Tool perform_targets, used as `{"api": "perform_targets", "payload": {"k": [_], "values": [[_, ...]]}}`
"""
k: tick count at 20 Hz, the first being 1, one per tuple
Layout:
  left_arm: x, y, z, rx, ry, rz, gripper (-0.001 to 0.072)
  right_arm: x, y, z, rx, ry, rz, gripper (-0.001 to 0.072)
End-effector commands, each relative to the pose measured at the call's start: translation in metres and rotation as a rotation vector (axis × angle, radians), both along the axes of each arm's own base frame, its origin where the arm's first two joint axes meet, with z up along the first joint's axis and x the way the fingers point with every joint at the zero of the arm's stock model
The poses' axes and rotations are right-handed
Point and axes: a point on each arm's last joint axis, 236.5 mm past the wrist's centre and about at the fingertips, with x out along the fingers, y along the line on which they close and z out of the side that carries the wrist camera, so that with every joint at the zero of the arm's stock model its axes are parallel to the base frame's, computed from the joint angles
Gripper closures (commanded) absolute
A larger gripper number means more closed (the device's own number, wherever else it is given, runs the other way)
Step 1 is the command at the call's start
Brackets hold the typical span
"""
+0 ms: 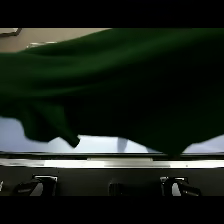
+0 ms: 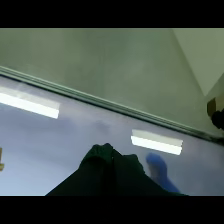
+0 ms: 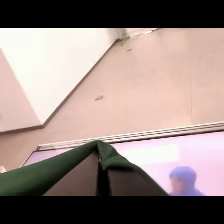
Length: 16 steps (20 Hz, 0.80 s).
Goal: Fold the clothes and pants, and hang the long-sleeved shirts on hangers.
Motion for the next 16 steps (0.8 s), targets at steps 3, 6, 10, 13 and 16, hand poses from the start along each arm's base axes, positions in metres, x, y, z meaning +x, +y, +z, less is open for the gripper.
{"api": "perform_targets", "payload": {"k": [3,6,10,13,16], "values": [[0.016,0.001,-0.011,-0.043,0.023,0.001,0.0689,0.075,-0.024,-0.090,0.126,0.430,-0.002,0.0682],[0.086,-0.005,-0.102,-0.104,0.284,-0.047,0.0689,0.142,-0.041,-0.184,0.139,0.742,0.045,0.0682],[0.176,-0.018,-0.276,-0.157,0.652,-0.070,0.0689,0.240,-0.026,-0.318,0.107,1.000,0.138,0.0682],[0.227,-0.037,-0.400,-0.158,0.837,-0.084,0.0690,0.306,-0.009,-0.422,0.112,1.096,0.107,0.0682],[0.257,-0.052,-0.486,-0.176,0.985,-0.114,0.0689,0.349,0.010,-0.495,0.213,1.113,0.094,0.0682]]}}
